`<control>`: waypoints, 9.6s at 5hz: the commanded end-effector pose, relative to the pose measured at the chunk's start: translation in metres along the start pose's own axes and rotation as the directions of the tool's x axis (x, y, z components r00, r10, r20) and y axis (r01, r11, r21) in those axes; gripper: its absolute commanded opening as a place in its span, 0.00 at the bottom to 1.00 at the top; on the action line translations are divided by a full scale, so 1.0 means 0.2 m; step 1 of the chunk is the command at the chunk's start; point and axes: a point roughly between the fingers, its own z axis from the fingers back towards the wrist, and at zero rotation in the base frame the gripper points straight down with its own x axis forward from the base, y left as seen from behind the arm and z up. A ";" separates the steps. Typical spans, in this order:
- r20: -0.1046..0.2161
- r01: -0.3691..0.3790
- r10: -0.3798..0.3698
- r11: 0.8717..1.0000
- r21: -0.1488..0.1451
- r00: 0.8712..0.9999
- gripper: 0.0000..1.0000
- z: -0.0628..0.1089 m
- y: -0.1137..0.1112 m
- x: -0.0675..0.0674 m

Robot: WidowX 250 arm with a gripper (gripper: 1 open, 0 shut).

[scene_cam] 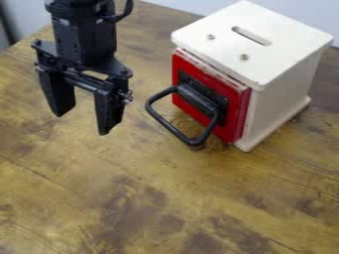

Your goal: Close the drawer

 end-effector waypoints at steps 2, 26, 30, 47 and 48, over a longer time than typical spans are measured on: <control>0.260 -0.092 0.089 0.996 -0.002 0.962 1.00 0.00 0.02 0.08; 0.256 0.050 -0.051 0.999 0.009 0.965 1.00 0.00 0.04 0.12; 0.218 -0.029 0.027 1.000 0.006 0.976 1.00 -0.14 0.07 0.08; 0.221 -0.205 0.203 0.979 -0.014 0.954 1.00 -0.12 0.09 0.27; 0.223 -0.219 0.219 0.975 -0.021 0.950 1.00 -0.18 0.11 0.30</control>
